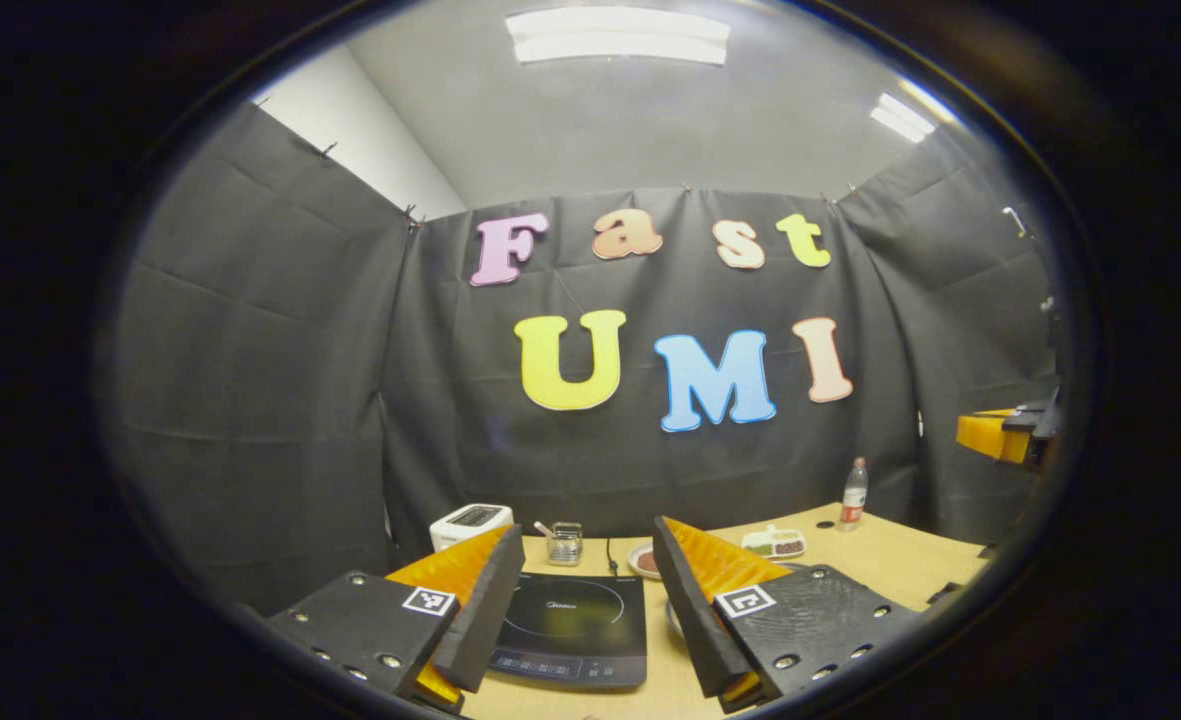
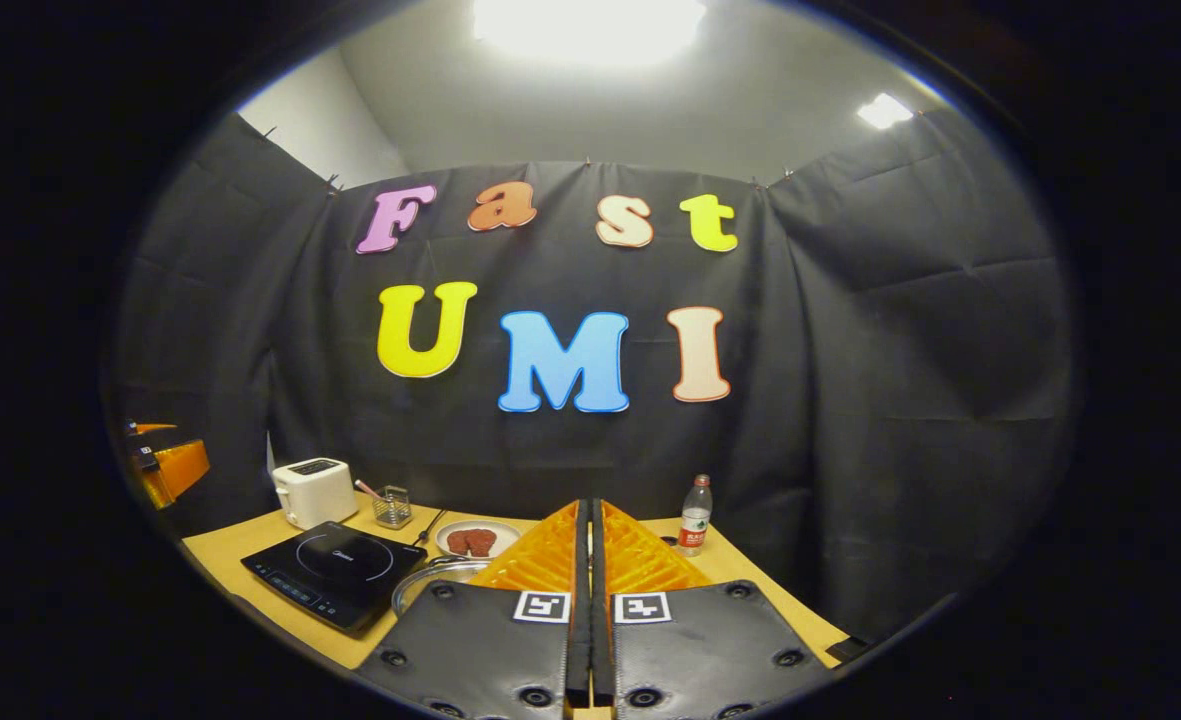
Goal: First push the handle of the pot to place it horizontally, then grasp the pot with both hands and set it on the induction cooktop.
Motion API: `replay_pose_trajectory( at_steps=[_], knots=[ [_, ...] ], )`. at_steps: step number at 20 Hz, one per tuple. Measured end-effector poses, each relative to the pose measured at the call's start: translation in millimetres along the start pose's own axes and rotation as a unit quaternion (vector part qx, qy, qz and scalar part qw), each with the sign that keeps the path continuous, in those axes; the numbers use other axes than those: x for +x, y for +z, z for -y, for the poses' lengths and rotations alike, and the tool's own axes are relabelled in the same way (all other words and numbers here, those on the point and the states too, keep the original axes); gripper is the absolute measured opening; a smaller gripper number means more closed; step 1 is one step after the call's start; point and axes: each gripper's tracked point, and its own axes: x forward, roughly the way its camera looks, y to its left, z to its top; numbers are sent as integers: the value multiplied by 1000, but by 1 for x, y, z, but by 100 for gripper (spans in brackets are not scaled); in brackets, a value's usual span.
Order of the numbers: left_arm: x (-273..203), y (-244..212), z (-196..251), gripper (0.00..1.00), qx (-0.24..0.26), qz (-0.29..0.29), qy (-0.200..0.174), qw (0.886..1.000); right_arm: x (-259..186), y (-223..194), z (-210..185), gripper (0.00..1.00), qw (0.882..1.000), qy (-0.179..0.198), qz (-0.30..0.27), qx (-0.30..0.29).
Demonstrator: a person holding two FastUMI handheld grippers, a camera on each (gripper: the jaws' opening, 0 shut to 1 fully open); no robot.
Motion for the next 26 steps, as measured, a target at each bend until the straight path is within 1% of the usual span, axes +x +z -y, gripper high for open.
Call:
replay_pose_trajectory(
  at_steps=[1, 2, 5, 7, 8, 15, 16, 17, 18, 21, 22, 26],
  knots=[
    [0, -1, -2, 76, -1, 0, -1, 1000, 1, -3, -6, 2, 1000, 7, -5, -2],
    [1, -2, -4, 76, -1, 0, 0, 1000, 2, -5, -11, 4, 1000, 15, -9, -4],
    [4, -7, -14, 76, -4, -1, -3, 1000, 4, -13, -29, 0, 999, 33, -22, -12],
    [7, -11, -24, 77, -6, -4, -2, 1000, 6, -21, -44, 4, 998, 51, -37, -16],
    [9, -12, -30, 77, -7, -4, -2, 1000, 7, -25, -50, 2, 997, 56, -44, -18],
    [15, -27, -78, 76, -10, -9, 5, 1000, 10, -65, -93, 2, 992, 81, -89, -46],
    [16, -29, -85, 79, -12, -10, 8, 1000, 11, -71, -99, 2, 991, 84, -95, -48],
    [14, -29, -92, 76, -11, -8, 11, 1000, 11, -76, -104, 2, 990, 88, -102, -50],
    [13, -28, -99, 79, -9, -7, 15, 1000, 13, -83, -110, 2, 989, 91, -110, -48],
    [13, -25, -118, 79, -2, -1, 24, 1000, 14, -100, -126, 2, 984, 106, -136, -43],
    [13, -25, -121, 76, -1, 0, 27, 1000, 15, -105, -130, 2, 982, 112, -144, -47],
    [15, -28, -126, 76, -3, -1, 36, 999, 18, -131, -146, 2, 971, 146, -178, -62]
  ],
)
